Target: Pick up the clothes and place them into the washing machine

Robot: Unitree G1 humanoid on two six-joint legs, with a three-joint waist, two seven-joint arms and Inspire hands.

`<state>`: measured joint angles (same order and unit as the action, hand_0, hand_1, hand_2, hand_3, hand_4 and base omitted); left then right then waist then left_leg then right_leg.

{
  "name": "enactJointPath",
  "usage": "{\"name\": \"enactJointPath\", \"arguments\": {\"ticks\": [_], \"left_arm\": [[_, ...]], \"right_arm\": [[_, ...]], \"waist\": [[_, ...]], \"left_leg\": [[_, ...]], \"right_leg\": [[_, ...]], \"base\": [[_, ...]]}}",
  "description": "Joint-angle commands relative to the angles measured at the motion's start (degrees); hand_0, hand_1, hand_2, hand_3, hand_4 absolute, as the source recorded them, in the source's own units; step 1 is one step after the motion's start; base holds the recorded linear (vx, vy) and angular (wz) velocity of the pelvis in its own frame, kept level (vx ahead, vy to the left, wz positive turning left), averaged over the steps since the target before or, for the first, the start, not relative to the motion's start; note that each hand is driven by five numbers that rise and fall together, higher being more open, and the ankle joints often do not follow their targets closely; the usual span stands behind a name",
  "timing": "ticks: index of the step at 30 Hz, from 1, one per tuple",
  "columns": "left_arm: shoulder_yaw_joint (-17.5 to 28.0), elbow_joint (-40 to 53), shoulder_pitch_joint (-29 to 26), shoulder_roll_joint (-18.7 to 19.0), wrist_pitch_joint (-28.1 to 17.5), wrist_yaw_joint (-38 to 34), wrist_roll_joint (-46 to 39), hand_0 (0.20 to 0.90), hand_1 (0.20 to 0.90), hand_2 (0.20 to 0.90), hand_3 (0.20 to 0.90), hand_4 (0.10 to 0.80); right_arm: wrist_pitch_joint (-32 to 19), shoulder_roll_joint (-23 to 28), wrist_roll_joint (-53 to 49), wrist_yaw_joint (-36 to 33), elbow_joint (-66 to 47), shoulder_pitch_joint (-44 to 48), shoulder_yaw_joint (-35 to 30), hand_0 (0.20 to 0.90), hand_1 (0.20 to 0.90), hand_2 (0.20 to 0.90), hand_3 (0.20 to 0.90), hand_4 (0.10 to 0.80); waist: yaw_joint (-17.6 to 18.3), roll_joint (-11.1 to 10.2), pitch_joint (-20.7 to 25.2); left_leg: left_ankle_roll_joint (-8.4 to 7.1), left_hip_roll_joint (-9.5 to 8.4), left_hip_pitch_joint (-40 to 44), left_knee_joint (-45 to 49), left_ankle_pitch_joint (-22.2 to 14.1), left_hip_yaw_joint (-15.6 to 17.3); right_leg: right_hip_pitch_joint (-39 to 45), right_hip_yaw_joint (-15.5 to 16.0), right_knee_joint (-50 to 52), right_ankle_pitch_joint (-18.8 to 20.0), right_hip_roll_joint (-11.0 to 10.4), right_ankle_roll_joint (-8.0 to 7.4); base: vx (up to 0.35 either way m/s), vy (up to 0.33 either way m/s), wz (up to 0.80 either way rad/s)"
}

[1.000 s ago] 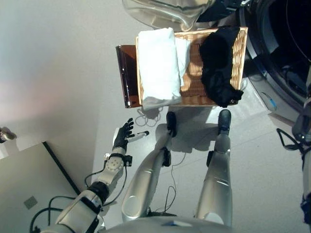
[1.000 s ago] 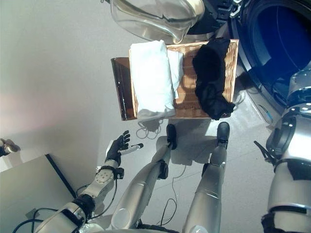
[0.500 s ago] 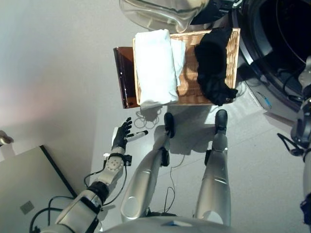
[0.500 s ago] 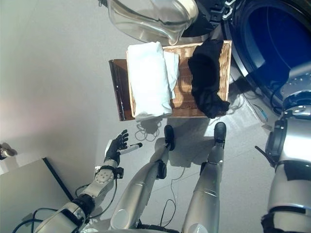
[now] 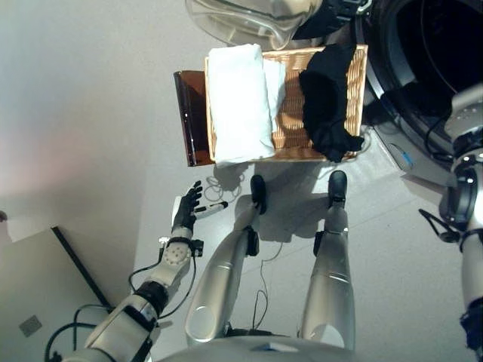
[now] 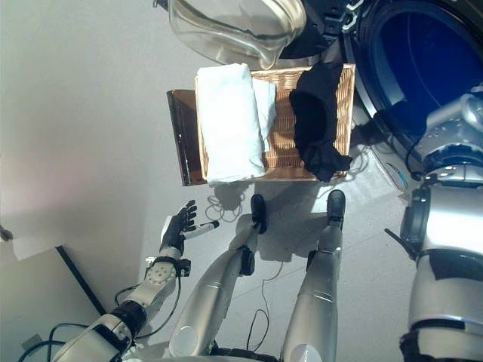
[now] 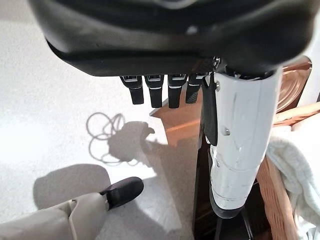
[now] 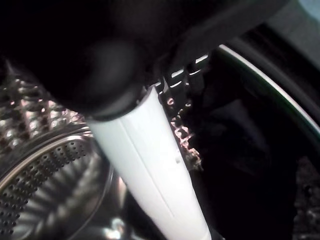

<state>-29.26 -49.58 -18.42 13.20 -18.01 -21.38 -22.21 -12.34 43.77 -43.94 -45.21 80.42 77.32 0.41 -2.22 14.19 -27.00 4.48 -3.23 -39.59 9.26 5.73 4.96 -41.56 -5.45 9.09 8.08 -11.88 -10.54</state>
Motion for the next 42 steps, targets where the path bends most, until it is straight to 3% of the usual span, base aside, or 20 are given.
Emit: {"name": "enactJointPath", "arguments": {"ticks": [1, 7, 18, 27, 42], "left_arm": [[3.1, -3.3, 2.6, 3.1, -1.5, -2.7, 1.6, 0.900, 0.900, 0.900, 0.900, 0.800], [4.8, -3.7, 2.4, 2.5, -2.2, -4.6, 3.3, 0.900, 0.900, 0.900, 0.900, 0.800], [6.1, -5.2, 2.8, 2.0, -1.9, -6.6, 5.8, 0.900, 0.900, 0.900, 0.900, 0.800], [7.6, -5.5, 4.0, 2.4, -1.6, -7.3, 6.8, 0.900, 0.900, 0.900, 0.900, 0.800], [10.4, -5.1, 5.5, 2.5, -0.9, -8.1, 8.4, 0.900, 0.900, 0.900, 0.900, 0.800]], "right_arm": [[-4.1, 3.5, 7.5, -5.8, -6.6, -1.9, 6.0, 0.900, 0.900, 0.900, 0.900, 0.800], [-5.3, -3.8, 20.0, -12.5, -18.8, -12.4, 2.2, 0.900, 0.900, 0.900, 0.900, 0.800], [-3.0, -12.3, 26.9, -14.2, -19.2, -17.6, 2.3, 0.900, 0.900, 0.900, 0.900, 0.800], [-4.1, -18.6, 28.2, -9.7, -24.5, -23.3, 5.0, 0.900, 0.900, 0.900, 0.900, 0.800], [0.7, -24.7, 41.8, -4.0, -34.7, -30.0, 13.1, 0.900, 0.900, 0.900, 0.900, 0.800]], "waist": [[-2.0, -1.7, 5.4], [-1.8, -3.2, 5.6], [-2.7, -4.9, 6.4], [-2.6, -6.3, 6.5], [-1.9, -8.2, 5.4]], "left_leg": [[-6.79, 3.23, -0.7, -0.5, -2.0, 0.0], [-6.72, 3.45, -0.2, 0.0, -2.1, -0.6], [-6.41, 3.91, 1.3, 0.5, -2.8, -1.0], [-6.41, 4.45, 1.6, 1.7, -3.0, -1.3], [-6.30, 4.97, 2.2, 2.1, -3.0, -1.4]], "right_leg": [[3.0, -0.1, 3.0, -5.4, 2.7, 3.55], [4.3, 0.5, 2.6, -5.6, 3.1, 3.71], [6.3, 1.4, 2.5, -5.9, 3.2, 3.96], [6.8, 1.8, 3.5, -6.4, 3.6, 4.34], [7.2, 2.1, 4.4, -6.8, 4.2, 4.76]], "base": [[0.000, 0.000, 0.00], [-0.007, -0.007, -0.06], [-0.004, 0.001, 0.02], [0.000, -0.002, 0.01], [0.000, 0.000, 0.00]]}}
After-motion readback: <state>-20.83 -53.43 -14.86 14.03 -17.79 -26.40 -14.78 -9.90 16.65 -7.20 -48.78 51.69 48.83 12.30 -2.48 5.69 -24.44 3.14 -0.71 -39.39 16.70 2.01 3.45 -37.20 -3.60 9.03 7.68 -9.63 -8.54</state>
